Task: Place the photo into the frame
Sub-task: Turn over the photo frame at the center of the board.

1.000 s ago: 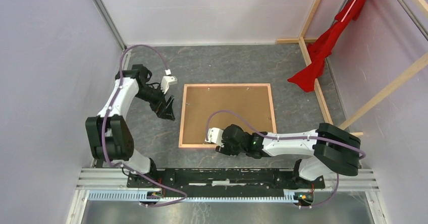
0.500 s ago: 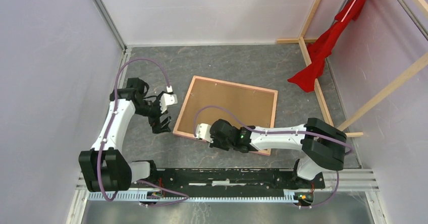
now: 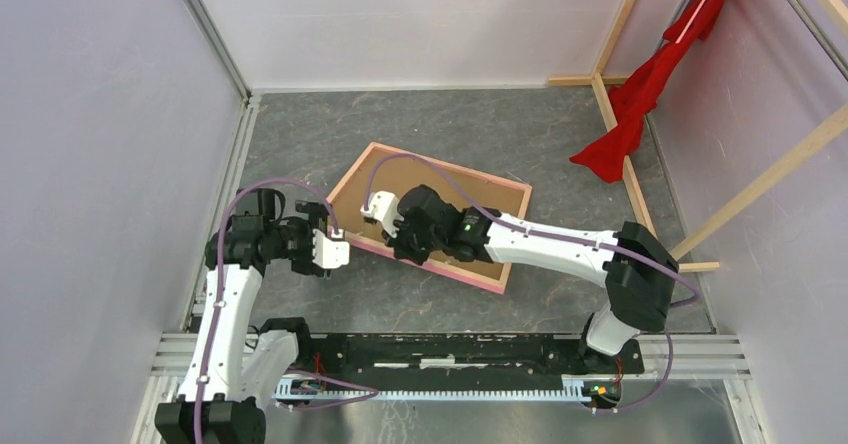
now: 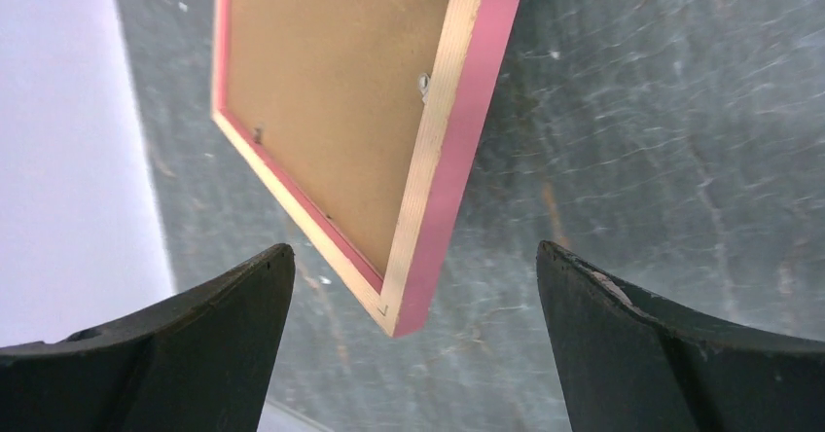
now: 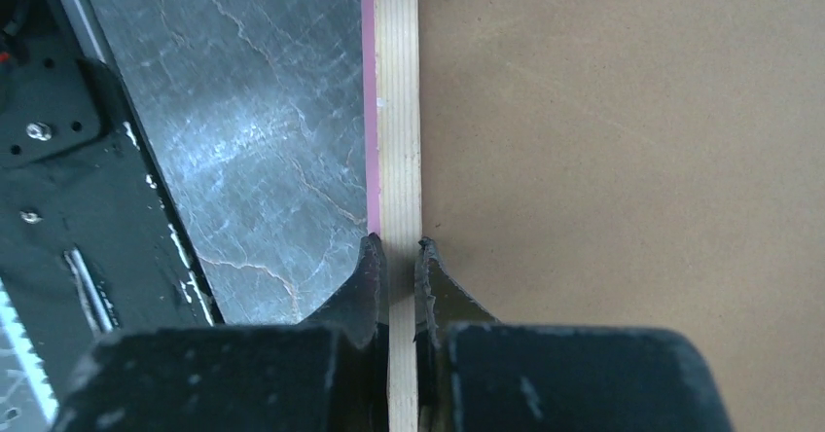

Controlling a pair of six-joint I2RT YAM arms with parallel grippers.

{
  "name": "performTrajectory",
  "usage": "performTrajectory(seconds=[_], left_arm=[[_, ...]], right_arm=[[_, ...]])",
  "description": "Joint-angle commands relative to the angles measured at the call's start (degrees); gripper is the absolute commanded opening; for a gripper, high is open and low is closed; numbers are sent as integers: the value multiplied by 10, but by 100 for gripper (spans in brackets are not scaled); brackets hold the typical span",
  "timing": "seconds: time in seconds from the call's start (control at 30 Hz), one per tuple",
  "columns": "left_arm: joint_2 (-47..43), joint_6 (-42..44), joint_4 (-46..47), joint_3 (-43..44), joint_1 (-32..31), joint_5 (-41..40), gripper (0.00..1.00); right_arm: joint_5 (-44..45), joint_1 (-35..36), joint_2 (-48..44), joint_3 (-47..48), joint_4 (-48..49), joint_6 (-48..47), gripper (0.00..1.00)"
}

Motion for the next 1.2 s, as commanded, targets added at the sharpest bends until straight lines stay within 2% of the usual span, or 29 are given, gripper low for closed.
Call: performTrajectory(seconds=[0.0,0.13,0.37,0.5,0.67,0.77,0.93,1.0,1.03,1.1,1.17], left_arm=[[-24,101,59,-14,-2,4,100],[-27,133,71,-26,-3,-9,99],[-37,169,160,-61,-15,-9,89],[-34,132,237,-64,-37,-10,78],[-12,144,244,-54,-51,-24,71],[-2,137,244,-44,-60,-30,61],[9,121,244,-29,-70,-43,37],[14,111,244,-23,-72,-44,33],[17,108,244,-20,-74,-44,27],[20,97,244,-13,-76,-40,6],[25,77,251,-4,-77,-31,2]], right_arm=[[-46,-21,1,81,20,16,0],[-82,-37,9,111,6,20,0],[-110,-50,24,167,-30,45,0],[-122,-55,30,195,-48,49,0],[-142,-65,32,212,-58,62,0],[-149,-70,33,225,-66,65,0],[-156,-81,29,243,-78,68,0],[-158,-83,27,247,-82,68,7],[-155,-85,26,253,-90,66,22],[-143,-86,20,256,-102,53,41],[-126,-85,6,250,-117,27,49]])
